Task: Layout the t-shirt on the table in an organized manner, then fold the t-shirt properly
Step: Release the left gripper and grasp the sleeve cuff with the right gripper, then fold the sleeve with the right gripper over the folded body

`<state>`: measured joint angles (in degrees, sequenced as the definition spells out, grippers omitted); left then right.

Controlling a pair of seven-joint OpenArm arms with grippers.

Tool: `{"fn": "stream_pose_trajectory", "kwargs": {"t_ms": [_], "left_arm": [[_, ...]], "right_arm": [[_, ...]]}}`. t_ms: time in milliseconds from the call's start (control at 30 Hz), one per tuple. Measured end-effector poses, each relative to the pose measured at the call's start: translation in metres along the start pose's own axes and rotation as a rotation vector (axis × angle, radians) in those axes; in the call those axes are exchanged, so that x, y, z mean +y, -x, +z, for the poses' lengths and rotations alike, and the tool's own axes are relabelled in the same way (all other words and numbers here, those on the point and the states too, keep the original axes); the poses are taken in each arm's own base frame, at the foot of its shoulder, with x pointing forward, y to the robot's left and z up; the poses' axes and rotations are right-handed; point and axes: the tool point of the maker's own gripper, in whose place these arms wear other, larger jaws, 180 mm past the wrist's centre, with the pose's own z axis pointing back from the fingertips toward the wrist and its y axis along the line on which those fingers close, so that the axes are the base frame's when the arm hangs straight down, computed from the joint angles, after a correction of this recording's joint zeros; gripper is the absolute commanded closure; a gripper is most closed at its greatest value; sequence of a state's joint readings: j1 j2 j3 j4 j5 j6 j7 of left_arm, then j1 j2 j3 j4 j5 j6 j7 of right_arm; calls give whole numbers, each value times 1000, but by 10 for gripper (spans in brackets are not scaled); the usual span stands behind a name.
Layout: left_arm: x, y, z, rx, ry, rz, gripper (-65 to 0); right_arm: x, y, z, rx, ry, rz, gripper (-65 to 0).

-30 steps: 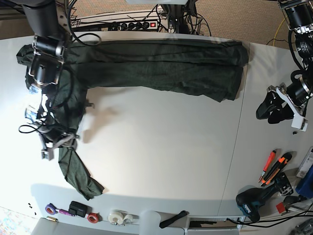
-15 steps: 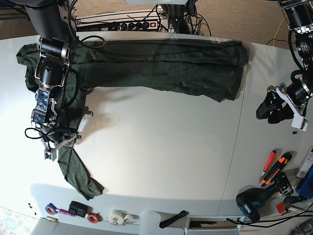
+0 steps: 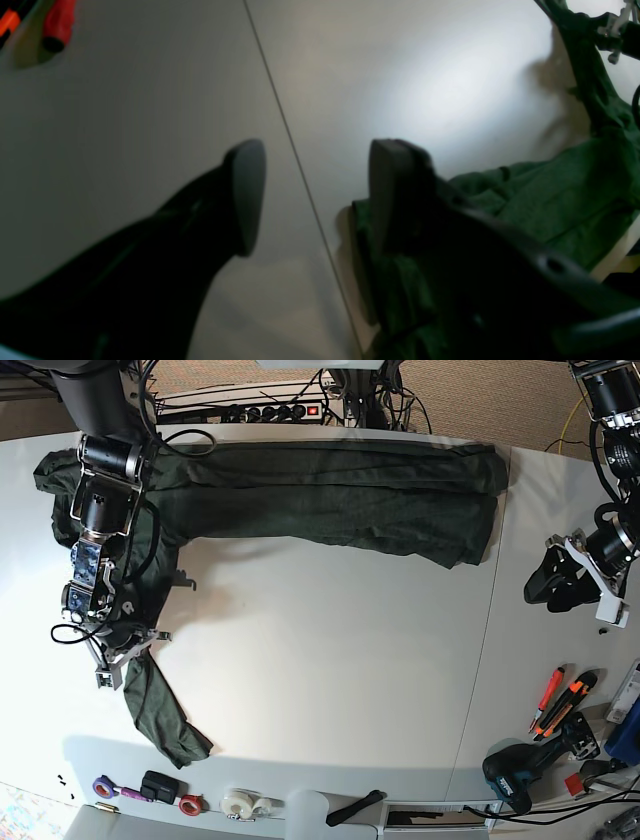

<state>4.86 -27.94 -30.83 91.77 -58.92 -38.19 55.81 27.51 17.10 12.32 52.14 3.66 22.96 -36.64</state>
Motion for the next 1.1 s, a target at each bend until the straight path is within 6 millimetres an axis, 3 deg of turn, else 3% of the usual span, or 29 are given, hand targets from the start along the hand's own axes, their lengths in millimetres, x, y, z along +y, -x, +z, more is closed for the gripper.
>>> {"fn": "stream_pose_trajectory", "kwargs": {"t_ms": [233,433,667,933,1100], "left_arm": [[0,0,0,-1,-2,0,-312],[1,1,0,1,-3,0,-312],[1,1,0,3,-5,-1,-312],[1,1,0,3,-5,0,-312],[1,1,0,2,-4,0,-312]], "right_arm": [[12,-21,50,-98,3,104,0],[71,-11,114,-153,-183,213,0],[124,29,171,-143,-368,281,0],[133,76,183,-45,-406,274,0],[143,79,185,-49,-438,234,0]]}}
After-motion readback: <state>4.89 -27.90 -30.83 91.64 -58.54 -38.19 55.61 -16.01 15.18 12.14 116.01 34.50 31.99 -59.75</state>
